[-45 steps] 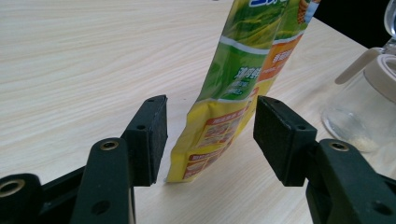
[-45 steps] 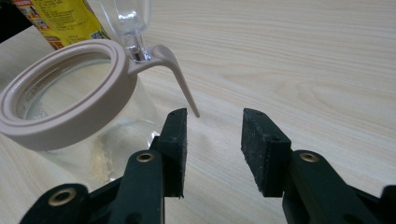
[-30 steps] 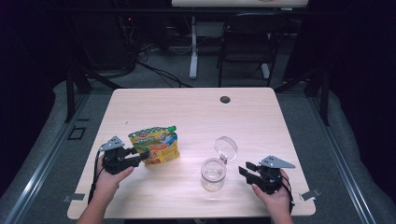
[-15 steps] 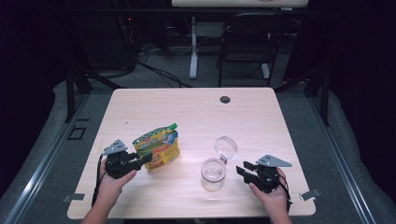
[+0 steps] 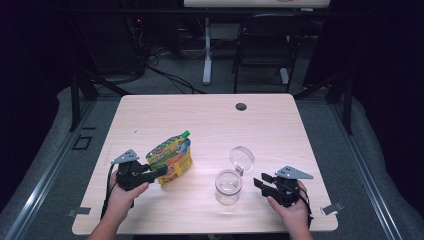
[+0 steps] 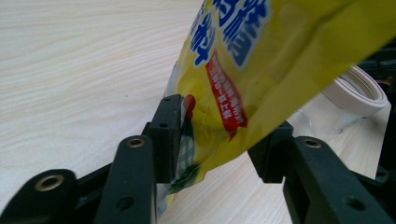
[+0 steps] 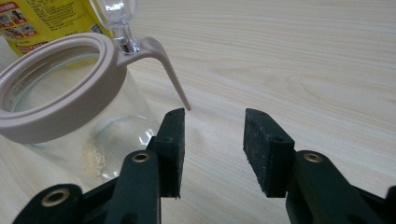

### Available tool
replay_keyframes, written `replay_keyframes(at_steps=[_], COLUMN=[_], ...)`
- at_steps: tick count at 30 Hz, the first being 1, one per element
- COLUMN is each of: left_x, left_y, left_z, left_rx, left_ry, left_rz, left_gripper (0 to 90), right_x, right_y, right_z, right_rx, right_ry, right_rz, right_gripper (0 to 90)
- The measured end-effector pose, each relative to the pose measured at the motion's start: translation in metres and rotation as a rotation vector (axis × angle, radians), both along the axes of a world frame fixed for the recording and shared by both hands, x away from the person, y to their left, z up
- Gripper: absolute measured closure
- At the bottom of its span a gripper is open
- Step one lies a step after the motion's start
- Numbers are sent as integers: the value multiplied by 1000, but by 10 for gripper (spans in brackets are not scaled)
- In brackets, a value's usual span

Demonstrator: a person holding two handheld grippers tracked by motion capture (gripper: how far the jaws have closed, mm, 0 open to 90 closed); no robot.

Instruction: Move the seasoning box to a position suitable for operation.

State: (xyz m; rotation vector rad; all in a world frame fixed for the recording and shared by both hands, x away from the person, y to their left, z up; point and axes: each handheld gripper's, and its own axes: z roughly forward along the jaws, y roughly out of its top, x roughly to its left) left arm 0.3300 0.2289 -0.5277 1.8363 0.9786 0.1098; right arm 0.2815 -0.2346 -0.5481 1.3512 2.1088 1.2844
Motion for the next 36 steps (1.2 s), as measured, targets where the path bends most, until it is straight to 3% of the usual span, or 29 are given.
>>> replay_keyframes(at_steps=[10,30,36], left_x=[10,26,27], left_y=[-6,-25,-25], left_z=[-10,-28,-30], left_rx=[35,99,96], left_ry=[30,52,45], left_rz=[-7,-30,-22], left_gripper=[475,434,421], right_x=[-6,-16,-17], right_y=[-4,-15,-15], right_z=[0,-1,-1], right_rx=[5,-1,3], right_ry=[-2,-5,-8], right_rz=[-22,-55,-59], right_gripper=[587,583,583])
